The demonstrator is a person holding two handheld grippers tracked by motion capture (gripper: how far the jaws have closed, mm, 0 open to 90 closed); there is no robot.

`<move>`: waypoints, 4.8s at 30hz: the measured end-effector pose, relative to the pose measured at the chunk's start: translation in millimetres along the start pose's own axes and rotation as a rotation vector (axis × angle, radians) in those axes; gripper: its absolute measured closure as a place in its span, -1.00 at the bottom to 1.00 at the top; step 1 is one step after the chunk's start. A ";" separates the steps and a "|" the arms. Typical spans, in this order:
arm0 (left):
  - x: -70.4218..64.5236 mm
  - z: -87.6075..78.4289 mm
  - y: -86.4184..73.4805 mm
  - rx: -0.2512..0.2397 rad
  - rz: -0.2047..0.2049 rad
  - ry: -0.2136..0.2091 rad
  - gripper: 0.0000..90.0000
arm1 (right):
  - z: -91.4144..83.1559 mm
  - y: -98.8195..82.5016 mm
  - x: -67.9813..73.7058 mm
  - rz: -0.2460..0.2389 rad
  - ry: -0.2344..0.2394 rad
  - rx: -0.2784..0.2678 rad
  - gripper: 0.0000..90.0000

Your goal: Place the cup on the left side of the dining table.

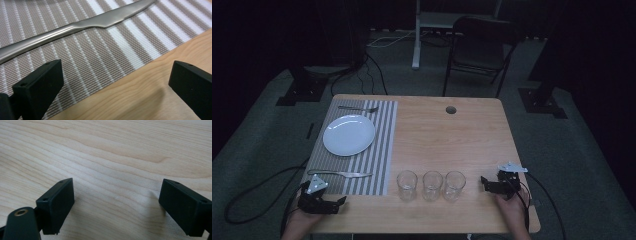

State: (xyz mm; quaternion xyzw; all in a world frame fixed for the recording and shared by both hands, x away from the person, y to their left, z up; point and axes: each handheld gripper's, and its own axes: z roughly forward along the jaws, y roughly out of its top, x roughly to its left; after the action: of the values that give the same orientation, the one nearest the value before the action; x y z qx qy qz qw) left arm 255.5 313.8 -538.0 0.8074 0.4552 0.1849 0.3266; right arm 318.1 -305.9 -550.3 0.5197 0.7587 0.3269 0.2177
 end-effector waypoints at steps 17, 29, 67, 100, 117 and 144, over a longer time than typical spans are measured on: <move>-22.5 4.7 15.7 -0.005 0.058 -0.069 -0.99 | 0.0 0.0 0.0 0.000 0.000 0.000 -0.72; -33.7 0.3 26.2 -0.042 0.071 -0.099 -0.97 | 0.0 0.0 -0.1 0.000 0.000 0.000 -0.72; -75.7 1.5 88.2 -0.136 0.229 -0.250 -0.97 | 0.0 0.0 -0.1 0.000 0.000 0.000 -0.72; -133.0 19.1 151.7 -0.141 0.398 -0.404 -0.96 | 0.0 0.0 -0.2 0.000 0.000 0.000 -0.72; -161.4 37.6 173.2 -0.101 0.459 -0.450 -0.96 | 0.0 0.0 -0.3 -0.001 0.000 0.000 -0.72; -197.2 58.7 195.7 0.002 0.547 -0.457 -0.96 | 0.1 -0.1 -0.3 -0.001 0.000 -0.001 -0.72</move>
State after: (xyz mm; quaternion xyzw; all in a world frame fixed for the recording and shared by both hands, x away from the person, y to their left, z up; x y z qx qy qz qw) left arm 308.7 51.1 -444.3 0.9203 0.1373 0.0798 0.3576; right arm 318.2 -306.1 -550.4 0.5194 0.7587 0.3273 0.2181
